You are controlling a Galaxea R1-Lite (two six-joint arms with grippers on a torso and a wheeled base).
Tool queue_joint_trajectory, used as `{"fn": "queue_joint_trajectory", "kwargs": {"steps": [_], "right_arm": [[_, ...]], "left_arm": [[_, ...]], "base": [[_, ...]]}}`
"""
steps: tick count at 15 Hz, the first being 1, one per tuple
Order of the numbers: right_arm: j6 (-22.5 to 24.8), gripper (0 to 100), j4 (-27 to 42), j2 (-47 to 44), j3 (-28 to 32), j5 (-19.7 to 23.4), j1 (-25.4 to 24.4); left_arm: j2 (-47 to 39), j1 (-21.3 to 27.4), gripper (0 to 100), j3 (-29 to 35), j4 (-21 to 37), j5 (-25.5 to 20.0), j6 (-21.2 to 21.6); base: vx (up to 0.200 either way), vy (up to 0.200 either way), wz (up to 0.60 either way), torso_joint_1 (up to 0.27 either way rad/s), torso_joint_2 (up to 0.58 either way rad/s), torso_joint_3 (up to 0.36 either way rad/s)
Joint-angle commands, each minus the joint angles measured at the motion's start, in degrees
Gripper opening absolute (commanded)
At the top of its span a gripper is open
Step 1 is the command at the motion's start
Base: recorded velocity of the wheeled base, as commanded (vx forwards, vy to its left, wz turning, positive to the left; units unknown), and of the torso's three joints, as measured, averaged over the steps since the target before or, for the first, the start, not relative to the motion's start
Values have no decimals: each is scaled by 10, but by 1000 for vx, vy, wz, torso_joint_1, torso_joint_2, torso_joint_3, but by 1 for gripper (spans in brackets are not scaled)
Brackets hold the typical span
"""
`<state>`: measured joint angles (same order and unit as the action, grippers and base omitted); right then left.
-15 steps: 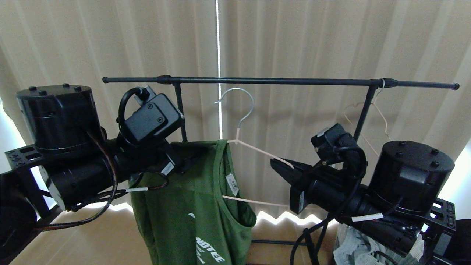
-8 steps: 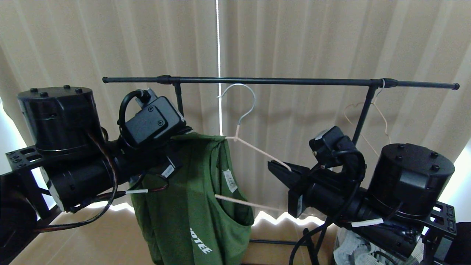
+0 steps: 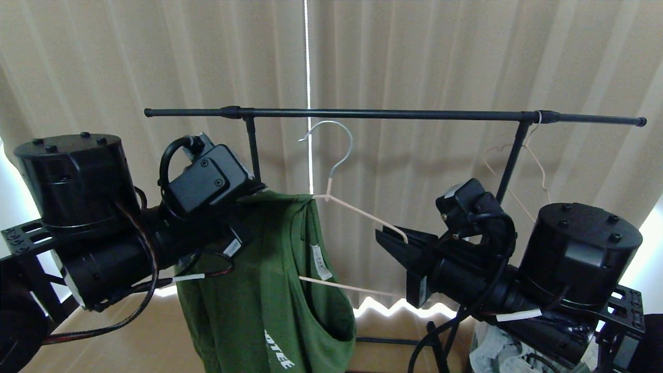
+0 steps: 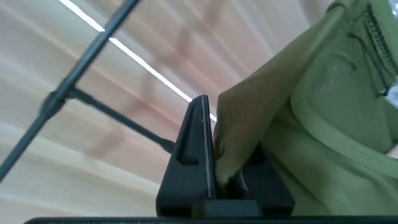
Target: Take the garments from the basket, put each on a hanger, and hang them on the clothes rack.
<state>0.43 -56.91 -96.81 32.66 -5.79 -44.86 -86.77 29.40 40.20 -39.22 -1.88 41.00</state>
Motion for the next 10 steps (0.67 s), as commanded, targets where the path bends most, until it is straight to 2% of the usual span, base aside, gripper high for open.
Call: {"fn": "queue_joint_trajectory", "kwargs": {"steps": [1, 4, 5, 7, 8, 10], "right_arm": [[0, 100, 0, -1, -2, -3, 0], [0, 100, 0, 8, -17, -4, 17], [0, 100, 0, 8, -17, -4, 17], [19, 100, 0, 7, -39, -4, 31], [19, 100, 0, 4, -51, -4, 31], [19, 100, 0, -3, -55, -4, 29]], "left_arm": [[3, -1, 0, -14, -14, 12, 0], [6, -15, 0, -18, -16, 100, -15], [6, -15, 0, -18, -16, 100, -15], [4, -36, 0, -17, -16, 170, -48], [4, -36, 0, -14, -17, 195, -83], [6, -31, 0, -13, -31, 195, -107]], "base": [[0, 0, 0, 0, 0, 0], [0, 0, 0, 0, 0, 0], [0, 0, 0, 0, 0, 0], [0, 0, 0, 0, 0, 0], [0, 0, 0, 0, 0, 0], [0, 0, 0, 0, 0, 0]]}}
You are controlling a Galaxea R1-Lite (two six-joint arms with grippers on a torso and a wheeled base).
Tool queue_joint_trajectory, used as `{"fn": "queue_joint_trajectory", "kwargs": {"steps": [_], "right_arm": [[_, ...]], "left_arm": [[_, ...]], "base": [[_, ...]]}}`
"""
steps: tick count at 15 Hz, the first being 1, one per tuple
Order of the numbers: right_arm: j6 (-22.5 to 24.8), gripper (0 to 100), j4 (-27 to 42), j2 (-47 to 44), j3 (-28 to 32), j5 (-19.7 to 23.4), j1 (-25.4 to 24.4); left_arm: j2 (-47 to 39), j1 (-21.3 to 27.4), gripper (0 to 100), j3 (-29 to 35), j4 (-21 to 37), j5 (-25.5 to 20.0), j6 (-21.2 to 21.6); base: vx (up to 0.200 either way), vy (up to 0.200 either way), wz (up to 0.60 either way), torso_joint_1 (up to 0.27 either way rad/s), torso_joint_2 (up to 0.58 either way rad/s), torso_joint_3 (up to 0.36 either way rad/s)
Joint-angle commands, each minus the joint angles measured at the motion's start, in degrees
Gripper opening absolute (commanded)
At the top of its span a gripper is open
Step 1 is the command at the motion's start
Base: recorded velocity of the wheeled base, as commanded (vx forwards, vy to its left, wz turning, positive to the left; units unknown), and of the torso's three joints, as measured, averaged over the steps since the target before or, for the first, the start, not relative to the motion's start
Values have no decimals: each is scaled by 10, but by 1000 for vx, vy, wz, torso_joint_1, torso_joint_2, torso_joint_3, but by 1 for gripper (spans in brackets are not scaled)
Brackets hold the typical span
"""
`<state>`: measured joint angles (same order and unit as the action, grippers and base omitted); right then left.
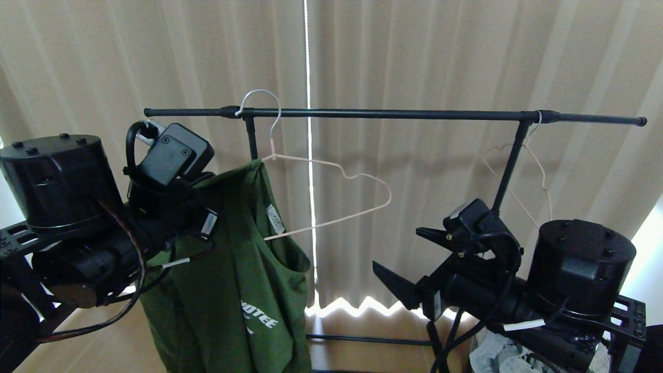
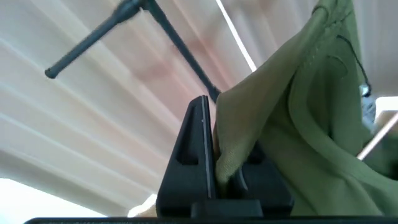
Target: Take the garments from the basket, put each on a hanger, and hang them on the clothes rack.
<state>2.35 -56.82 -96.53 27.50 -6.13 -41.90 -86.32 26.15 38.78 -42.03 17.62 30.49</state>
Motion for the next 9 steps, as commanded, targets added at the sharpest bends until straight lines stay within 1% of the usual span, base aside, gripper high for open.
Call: {"fn": "queue_joint_trajectory", "kwargs": {"steps": [1, 3, 4, 6, 9], "right_arm": [[0, 100, 0, -14, 0, 2, -4], [0, 100, -6, -38, 15, 1, -13], [1, 100, -28, -59, 25, -1, -24], [2, 100, -55, -83, 42, -1, -28], [1, 100, -64, -118, 75, -2, -28]], "left_arm": [[2, 4, 0, 3, -16, -3, -2], [-3, 24, 0, 15, -32, -5, -2], [-3, 36, 0, 24, -33, -5, -3], [-3, 38, 0, 30, -33, -11, -3], [-3, 45, 0, 32, -33, -17, -2]], "base": [[0, 0, 0, 0, 0, 0], [0, 0, 0, 0, 0, 0], [0, 0, 0, 0, 0, 0], [0, 0, 0, 0, 0, 0], [0, 0, 0, 0, 0, 0]]}}
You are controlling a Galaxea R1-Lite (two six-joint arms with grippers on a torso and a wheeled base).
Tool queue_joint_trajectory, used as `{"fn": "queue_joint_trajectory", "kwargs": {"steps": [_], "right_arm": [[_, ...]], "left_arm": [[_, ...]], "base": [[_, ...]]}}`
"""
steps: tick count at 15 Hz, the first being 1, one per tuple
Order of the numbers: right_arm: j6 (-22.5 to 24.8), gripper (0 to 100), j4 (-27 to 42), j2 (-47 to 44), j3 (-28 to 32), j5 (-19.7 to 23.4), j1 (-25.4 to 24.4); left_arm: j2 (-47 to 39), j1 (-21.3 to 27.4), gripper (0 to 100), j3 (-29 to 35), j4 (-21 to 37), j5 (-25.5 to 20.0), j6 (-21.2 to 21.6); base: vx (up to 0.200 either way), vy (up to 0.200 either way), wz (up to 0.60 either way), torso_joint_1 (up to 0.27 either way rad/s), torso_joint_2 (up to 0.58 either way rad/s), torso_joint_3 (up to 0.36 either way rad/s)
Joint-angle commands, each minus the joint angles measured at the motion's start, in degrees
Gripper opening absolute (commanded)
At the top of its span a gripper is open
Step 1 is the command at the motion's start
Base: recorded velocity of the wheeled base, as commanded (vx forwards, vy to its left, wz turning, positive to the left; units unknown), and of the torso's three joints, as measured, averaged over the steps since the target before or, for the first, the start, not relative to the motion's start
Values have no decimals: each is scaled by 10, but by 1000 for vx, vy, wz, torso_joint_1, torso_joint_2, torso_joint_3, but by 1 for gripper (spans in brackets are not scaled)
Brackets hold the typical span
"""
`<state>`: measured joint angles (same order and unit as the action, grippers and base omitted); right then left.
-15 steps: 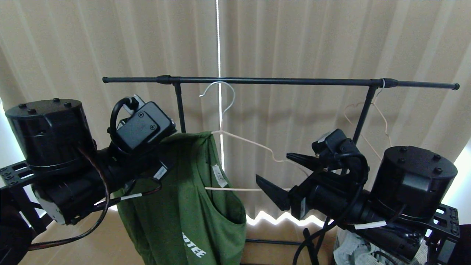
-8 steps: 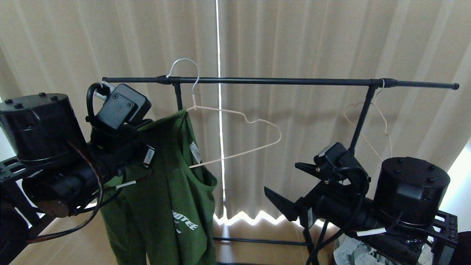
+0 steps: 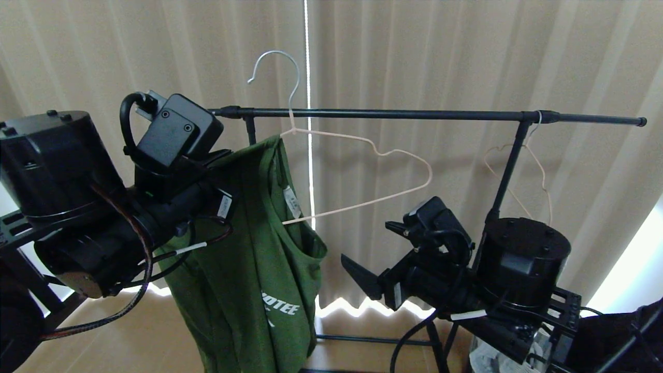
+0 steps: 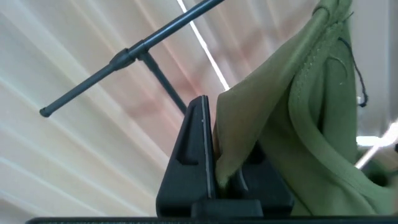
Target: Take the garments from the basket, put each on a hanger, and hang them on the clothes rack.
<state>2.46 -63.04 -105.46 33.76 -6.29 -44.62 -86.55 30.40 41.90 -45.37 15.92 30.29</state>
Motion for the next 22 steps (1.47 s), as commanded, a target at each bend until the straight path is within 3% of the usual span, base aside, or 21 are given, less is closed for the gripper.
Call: {"fn": "queue_joint_trajectory", "kwargs": {"steps": [1, 5, 12, 16, 17, 19, 22], "right_arm": [[0, 100, -6, -33, 18, -2, -1], [1, 100, -9, -47, 27, -3, -1], [1, 100, -9, -76, 32, -6, -1], [0, 100, -9, -72, 13, -8, 2], [0, 0, -9, -71, 7, -17, 3], [0, 0, -24, -68, -9, -36, 11], [22, 0, -89, -62, -60, -37, 43]], "left_arm": [[0, 3, 0, 0, 0, 0, 0], [3, 14, 0, -1, 0, -29, 0], [10, 55, 0, -1, -16, -34, 0], [13, 55, 0, -2, -20, -34, 0], [15, 55, 0, -3, -22, -33, 0], [17, 51, 0, -6, -22, -31, -1], [17, -4, 0, -25, -22, -30, 2]], "base": [[0, 0, 0, 0, 0, 0], [0, 0, 0, 0, 0, 0], [0, 0, 0, 0, 0, 0], [0, 0, 0, 0, 0, 0], [0, 0, 0, 0, 0, 0], [0, 0, 0, 0, 0, 0], [0, 0, 0, 0, 0, 0]]}}
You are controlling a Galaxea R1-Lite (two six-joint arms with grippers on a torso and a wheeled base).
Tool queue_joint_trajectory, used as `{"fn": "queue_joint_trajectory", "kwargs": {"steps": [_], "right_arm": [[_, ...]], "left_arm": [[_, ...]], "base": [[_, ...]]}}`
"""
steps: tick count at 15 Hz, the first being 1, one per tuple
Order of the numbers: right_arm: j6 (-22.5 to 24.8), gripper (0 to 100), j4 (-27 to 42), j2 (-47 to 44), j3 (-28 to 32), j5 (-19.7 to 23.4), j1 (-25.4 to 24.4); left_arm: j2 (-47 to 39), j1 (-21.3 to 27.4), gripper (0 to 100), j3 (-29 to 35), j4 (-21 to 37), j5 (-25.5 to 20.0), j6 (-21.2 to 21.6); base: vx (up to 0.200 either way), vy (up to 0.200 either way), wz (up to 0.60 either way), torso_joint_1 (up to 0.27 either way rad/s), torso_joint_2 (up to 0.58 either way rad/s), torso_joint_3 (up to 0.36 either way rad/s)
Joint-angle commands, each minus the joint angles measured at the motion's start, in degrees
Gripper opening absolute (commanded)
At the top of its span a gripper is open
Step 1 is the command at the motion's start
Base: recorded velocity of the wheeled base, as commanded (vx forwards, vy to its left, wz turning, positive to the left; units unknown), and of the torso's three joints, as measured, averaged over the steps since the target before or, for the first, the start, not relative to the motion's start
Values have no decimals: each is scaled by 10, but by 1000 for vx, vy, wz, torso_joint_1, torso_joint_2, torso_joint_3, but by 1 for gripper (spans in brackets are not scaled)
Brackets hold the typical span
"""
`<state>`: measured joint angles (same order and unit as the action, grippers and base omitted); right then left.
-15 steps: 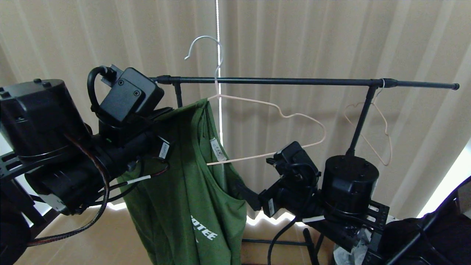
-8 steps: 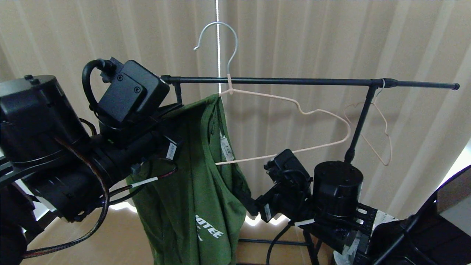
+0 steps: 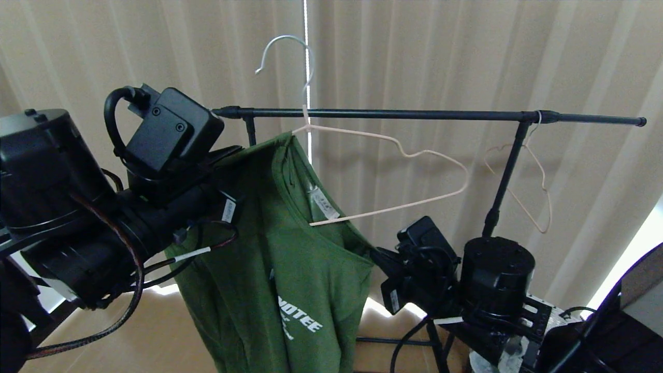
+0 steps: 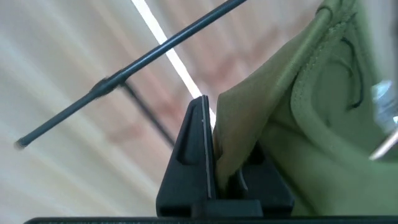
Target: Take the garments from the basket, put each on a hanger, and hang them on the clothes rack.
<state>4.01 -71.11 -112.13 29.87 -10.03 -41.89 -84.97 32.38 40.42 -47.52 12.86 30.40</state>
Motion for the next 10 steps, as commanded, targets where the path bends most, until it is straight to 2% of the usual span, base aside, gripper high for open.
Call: {"fn": "queue_joint_trajectory", "kwargs": {"steps": [1, 2, 5, 7, 10], "right_arm": [[14, 0, -18, 5, -28, 0, 27], [27, 0, -34, 5, -31, 0, 50], [50, 0, -37, 8, -15, 2, 100], [52, 0, -34, 10, 16, 3, 118], [55, 0, -11, 38, 48, 6, 119]], "left_arm": [[1, -34, 0, -17, 0, 1, 2], [2, -55, 0, -35, -1, 1, 4], [24, -71, 0, -74, 0, 1, 5], [34, -82, 0, -100, 1, 1, 18], [34, -104, 0, -116, 1, 1, 41]], "base": [[0, 0, 0, 0, 0, 0], [0, 0, 0, 0, 0, 0], [0, 0, 0, 0, 0, 0], [0, 0, 0, 0, 0, 0], [0, 0, 0, 0, 0, 0]]}}
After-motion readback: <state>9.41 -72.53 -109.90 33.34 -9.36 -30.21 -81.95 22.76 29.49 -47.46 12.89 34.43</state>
